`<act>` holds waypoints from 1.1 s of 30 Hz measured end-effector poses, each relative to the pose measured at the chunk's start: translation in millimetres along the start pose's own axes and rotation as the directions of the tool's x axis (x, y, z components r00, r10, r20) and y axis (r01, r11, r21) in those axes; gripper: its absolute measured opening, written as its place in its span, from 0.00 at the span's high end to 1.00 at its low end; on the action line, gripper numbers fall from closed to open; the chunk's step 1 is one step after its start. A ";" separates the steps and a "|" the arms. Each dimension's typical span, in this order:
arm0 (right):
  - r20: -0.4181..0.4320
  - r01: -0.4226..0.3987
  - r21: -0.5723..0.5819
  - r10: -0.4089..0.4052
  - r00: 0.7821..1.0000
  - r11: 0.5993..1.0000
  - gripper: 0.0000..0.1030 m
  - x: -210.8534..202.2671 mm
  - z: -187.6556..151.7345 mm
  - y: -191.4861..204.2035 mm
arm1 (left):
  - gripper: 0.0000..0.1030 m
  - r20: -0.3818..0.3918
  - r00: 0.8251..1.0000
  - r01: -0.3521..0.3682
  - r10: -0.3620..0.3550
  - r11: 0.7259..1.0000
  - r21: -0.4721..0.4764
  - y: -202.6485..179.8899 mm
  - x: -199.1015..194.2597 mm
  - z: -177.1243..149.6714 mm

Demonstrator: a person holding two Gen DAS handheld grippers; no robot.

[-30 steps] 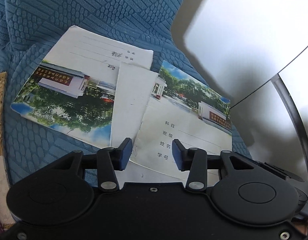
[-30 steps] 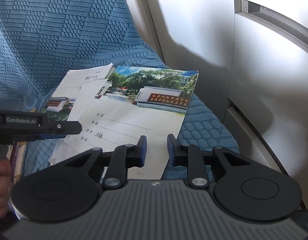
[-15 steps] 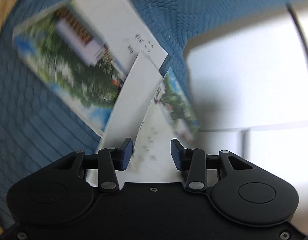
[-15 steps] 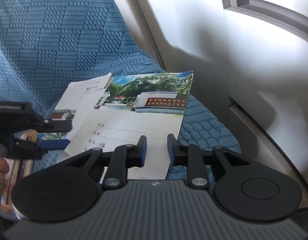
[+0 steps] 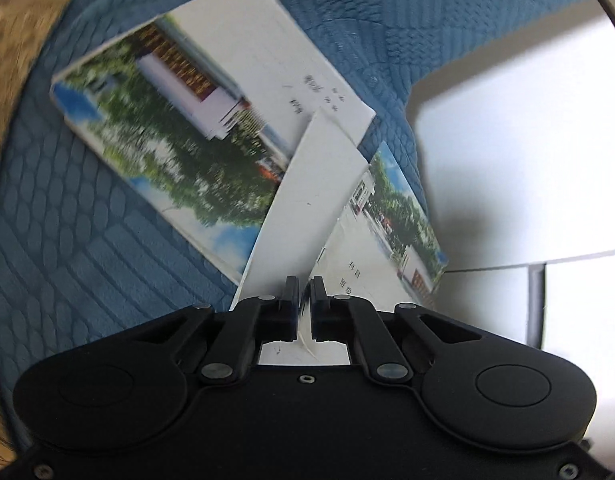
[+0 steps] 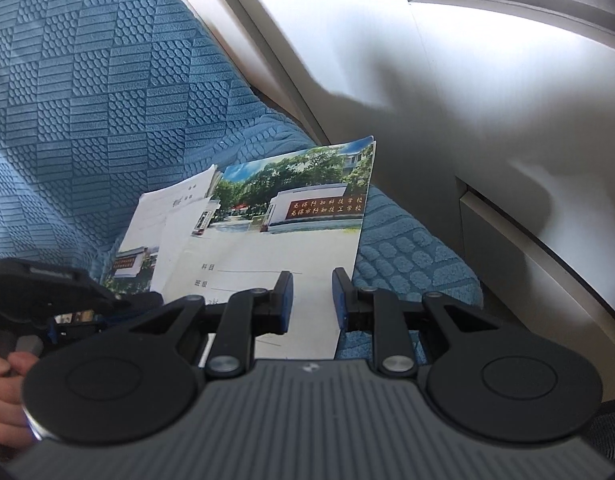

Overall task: Organize objects
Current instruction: 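Lower the left gripper onto the booklet edge and close it, then lift the white booklet with the left gripper while the right gripper grasps the photo booklet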

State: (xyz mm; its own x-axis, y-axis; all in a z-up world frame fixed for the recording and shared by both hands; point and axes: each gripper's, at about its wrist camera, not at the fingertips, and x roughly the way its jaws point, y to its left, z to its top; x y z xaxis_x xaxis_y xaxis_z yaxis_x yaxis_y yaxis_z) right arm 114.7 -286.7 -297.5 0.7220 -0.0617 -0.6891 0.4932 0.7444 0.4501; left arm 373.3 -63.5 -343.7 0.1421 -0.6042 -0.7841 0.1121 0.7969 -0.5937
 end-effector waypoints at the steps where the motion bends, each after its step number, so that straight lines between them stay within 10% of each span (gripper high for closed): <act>1: 0.000 -0.002 0.008 0.002 1.000 1.000 0.78 0.0 0.5 -0.5 | 0.97 0.005 1.000 -0.013 0.013 1.000 0.010 -3.2 -1.2 -1.3; 10: 0.041 -0.108 0.182 0.102 0.994 0.977 0.73 -32.0 2.1 -1.9 | 1.00 0.007 0.990 0.143 -0.143 0.986 -0.091 -15.4 -20.9 -13.9; 15: 0.016 -0.272 0.443 0.296 0.955 0.854 0.41 -39.4 -18.1 4.9 | 1.00 0.038 0.978 0.209 -0.206 0.969 -0.130 -24.5 -37.1 -24.8; 22: 0.050 -0.345 0.588 0.394 0.918 0.732 0.29 -28.8 -36.5 15.2 | 1.00 0.052 0.969 0.247 -0.242 0.955 -0.166 -25.5 -53.6 -38.4; 26: 0.072 -0.302 0.663 0.344 0.936 0.685 0.29 -20.4 -41.3 2.8 | 1.00 0.054 0.964 0.267 -0.261 0.946 -0.184 -20.6 -62.0 -41.9; 33: 0.062 -0.220 0.641 0.236 0.970 0.736 0.43 -21.3 -38.1 -14.1 | 1.00 0.060 0.961 0.278 -0.271 0.942 -0.188 -12.8 -84.3 -50.1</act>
State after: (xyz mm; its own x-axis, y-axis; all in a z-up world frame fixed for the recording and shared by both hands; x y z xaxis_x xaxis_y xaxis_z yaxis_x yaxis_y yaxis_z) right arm 73.9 -270.6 -310.8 0.8465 0.0746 -0.5272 0.5151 0.1355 0.8463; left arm 310.6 -22.6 -279.1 0.1655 -0.7966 -0.5814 -0.0402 0.5836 -0.8110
